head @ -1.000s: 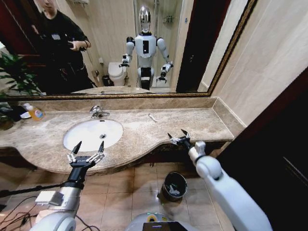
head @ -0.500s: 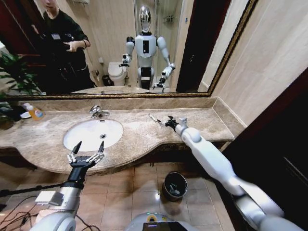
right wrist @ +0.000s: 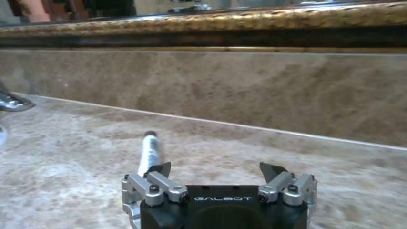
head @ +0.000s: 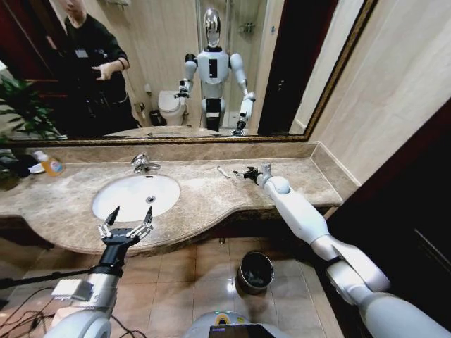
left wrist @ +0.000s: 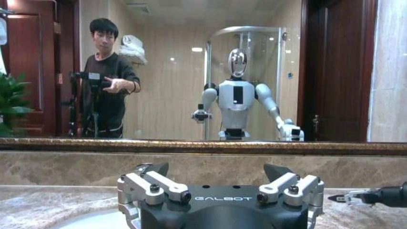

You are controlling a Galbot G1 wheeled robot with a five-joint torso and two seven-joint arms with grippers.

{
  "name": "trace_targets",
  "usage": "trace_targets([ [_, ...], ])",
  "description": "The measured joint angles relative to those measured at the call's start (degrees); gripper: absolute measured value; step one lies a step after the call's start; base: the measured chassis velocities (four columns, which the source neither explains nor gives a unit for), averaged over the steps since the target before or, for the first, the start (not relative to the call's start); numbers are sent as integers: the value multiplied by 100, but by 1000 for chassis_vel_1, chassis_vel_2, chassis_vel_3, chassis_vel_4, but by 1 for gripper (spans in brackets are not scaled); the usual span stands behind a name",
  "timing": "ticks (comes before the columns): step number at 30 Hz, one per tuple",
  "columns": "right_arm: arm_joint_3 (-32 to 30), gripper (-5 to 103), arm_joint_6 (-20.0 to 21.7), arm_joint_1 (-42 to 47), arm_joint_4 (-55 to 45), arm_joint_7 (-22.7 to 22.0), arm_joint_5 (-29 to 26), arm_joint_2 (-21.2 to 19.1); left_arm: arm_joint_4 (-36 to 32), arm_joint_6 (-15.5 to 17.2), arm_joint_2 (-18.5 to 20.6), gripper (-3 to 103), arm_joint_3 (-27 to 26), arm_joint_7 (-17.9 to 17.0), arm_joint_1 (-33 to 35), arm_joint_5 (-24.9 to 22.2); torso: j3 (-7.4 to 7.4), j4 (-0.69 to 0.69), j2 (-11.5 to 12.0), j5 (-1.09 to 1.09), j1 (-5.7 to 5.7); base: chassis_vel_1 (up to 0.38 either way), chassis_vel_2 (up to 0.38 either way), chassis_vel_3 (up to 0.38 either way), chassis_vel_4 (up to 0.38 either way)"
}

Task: Pick up the trash from the sink and place it in the trash bin.

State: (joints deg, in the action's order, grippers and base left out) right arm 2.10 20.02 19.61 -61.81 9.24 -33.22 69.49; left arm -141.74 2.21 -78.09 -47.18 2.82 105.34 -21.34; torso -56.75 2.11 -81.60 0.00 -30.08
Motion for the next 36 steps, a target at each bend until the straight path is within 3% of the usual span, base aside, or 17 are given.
trace_targets([
  [4,30,91,-22,7,-43,5,73,72,0,0,0,100,0,-1,0,0,0,1,0,-1,0,0,0,0,0],
  [12,111,96,-74,-38,-152,52,264,287,0,0,0,100,0,-1,0,0,0,-1,0,0,0,0,0,0,0],
  [19,200,99,-161,-245,256,50,449,751,0,0,0,100,0,-2,0,0,0,0,0,-2,0,0,0,0,0],
  [23,222,96,-186,-272,353,45,499,839,0,0,0,100,0,-2,0,0,0,0,0,-2,0,0,0,0,0],
  [28,224,82,-286,-279,555,32,600,921,0,0,0,100,0,-2,0,0,0,0,0,-1,0,0,0,0,0],
  [31,221,66,-318,-208,564,27,635,886,0,0,0,100,0,-2,0,0,0,-1,0,-1,0,0,0,0,0],
  [34,221,66,-319,-189,558,26,642,871,0,0,0,100,0,-2,0,0,0,-1,0,-1,0,0,0,0,0],
  [35,220,56,-319,-165,548,20,648,858,0,0,0,100,0,-2,0,0,0,-1,-1,-1,0,0,0,0,0],
  [36,216,52,-320,-147,537,14,654,849,0,0,0,100,0,-2,0,0,0,-1,0,-1,0,0,0,0,0],
])
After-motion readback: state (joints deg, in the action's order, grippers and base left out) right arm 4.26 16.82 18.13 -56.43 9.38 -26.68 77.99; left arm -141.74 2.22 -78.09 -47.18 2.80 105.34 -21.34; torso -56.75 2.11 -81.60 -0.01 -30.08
